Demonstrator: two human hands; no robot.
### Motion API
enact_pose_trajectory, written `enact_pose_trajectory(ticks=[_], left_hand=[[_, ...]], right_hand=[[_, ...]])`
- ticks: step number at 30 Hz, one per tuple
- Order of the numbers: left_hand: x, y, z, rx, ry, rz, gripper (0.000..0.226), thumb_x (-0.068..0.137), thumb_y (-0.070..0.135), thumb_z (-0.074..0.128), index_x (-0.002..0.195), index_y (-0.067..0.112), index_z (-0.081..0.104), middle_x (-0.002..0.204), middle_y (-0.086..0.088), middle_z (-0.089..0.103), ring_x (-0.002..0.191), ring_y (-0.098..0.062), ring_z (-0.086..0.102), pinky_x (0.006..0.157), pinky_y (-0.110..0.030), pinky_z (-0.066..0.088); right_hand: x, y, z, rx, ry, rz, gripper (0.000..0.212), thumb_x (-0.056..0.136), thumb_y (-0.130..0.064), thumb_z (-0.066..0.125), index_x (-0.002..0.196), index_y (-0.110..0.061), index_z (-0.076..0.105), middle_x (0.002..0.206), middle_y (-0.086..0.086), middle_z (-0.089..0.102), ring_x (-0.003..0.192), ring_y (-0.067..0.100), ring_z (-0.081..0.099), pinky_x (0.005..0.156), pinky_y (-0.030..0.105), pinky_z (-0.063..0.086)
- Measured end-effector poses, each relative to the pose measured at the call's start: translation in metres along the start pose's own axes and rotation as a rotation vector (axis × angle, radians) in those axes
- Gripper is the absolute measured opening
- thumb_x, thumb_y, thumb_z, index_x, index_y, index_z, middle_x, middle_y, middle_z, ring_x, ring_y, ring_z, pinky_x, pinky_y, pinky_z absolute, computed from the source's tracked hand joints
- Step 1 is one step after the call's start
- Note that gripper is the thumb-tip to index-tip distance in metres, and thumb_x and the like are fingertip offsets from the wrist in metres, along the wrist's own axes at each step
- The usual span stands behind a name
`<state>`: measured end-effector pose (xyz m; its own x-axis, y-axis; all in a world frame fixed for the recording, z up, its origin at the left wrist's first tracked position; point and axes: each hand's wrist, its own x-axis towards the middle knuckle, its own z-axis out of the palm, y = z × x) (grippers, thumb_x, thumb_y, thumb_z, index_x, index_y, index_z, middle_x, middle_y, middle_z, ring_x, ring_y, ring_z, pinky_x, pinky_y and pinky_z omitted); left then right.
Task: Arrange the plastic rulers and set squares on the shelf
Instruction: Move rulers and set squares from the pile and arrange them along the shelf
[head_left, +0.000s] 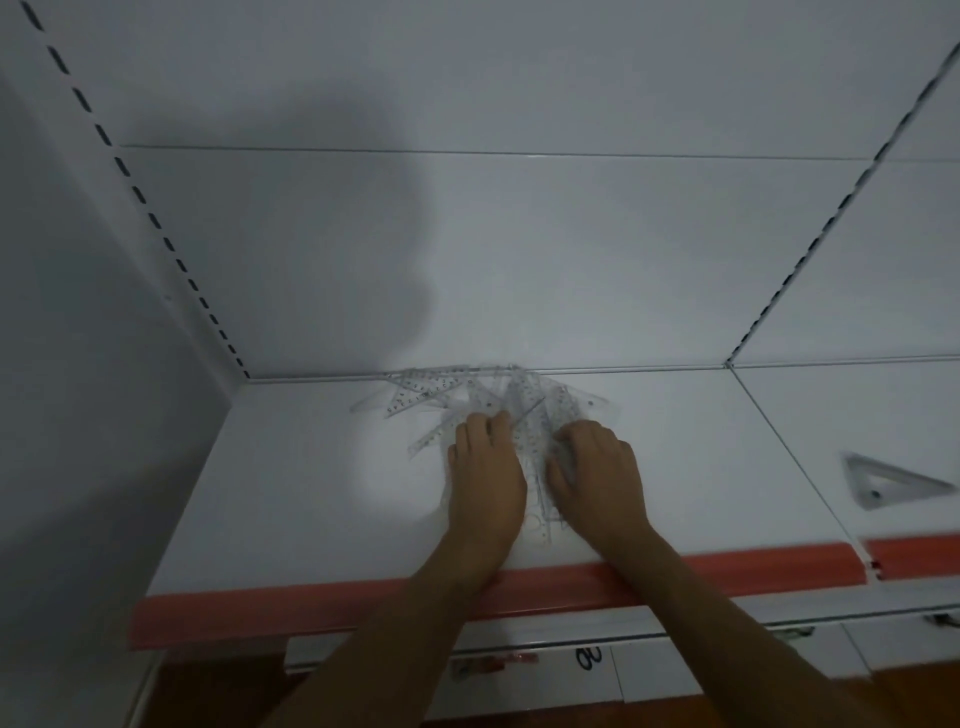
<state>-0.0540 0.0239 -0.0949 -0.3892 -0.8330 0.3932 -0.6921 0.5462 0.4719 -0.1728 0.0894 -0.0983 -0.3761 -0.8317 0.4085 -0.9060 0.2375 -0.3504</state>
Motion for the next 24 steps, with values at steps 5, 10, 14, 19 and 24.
enact_pose_trajectory(ticks=[5,10,14,19,24], left_hand=[[0.000,-0.002,0.000,-0.016,-0.009,-0.010,0.042,0.064,-0.009,0.064,0.101,0.011,0.060,0.096,-0.010,0.054,0.086,-0.029,0.054,0.071,-0.039,0.048],[-0.001,-0.003,0.000,0.015,-0.014,-0.018,0.031,0.070,-0.004,0.065,0.095,0.013,0.057,0.094,-0.008,0.053,0.084,-0.027,0.052,0.069,-0.038,0.046],[-0.001,-0.002,0.001,0.002,-0.021,-0.032,0.025,0.076,-0.003,0.058,0.096,0.012,0.055,0.098,-0.009,0.053,0.087,-0.026,0.051,0.073,-0.038,0.047],[-0.001,0.000,-0.003,-0.032,0.004,-0.037,0.022,0.080,-0.003,0.048,0.092,0.015,0.050,0.095,-0.005,0.050,0.085,-0.023,0.049,0.074,-0.036,0.046],[-0.001,0.003,-0.011,-0.251,0.176,-0.166,0.030,0.085,-0.008,0.048,0.084,0.020,0.037,0.085,-0.001,0.043,0.075,-0.020,0.045,0.067,-0.038,0.047]], right_hand=[[-0.004,-0.001,-0.001,0.028,0.014,-0.050,0.024,0.072,-0.017,0.067,0.096,-0.019,0.061,0.092,-0.003,0.062,0.086,0.016,0.057,0.076,0.025,0.030],[-0.002,-0.002,-0.003,0.078,0.010,-0.064,0.027,0.068,-0.019,0.062,0.095,-0.018,0.062,0.085,-0.005,0.060,0.079,0.016,0.056,0.071,0.027,0.032],[-0.003,-0.001,0.000,0.098,0.021,-0.020,0.035,0.080,-0.024,0.062,0.114,-0.017,0.059,0.089,-0.004,0.062,0.081,0.013,0.055,0.076,0.026,0.038],[-0.002,-0.001,0.004,-0.157,-0.021,-0.052,0.051,0.090,-0.036,0.044,0.136,-0.017,0.050,0.097,0.002,0.060,0.086,0.019,0.054,0.073,0.030,0.037],[-0.001,-0.001,0.002,-0.175,-0.005,-0.066,0.035,0.086,-0.043,0.043,0.109,-0.030,0.066,0.087,-0.004,0.050,0.081,0.016,0.047,0.071,0.029,0.029]])
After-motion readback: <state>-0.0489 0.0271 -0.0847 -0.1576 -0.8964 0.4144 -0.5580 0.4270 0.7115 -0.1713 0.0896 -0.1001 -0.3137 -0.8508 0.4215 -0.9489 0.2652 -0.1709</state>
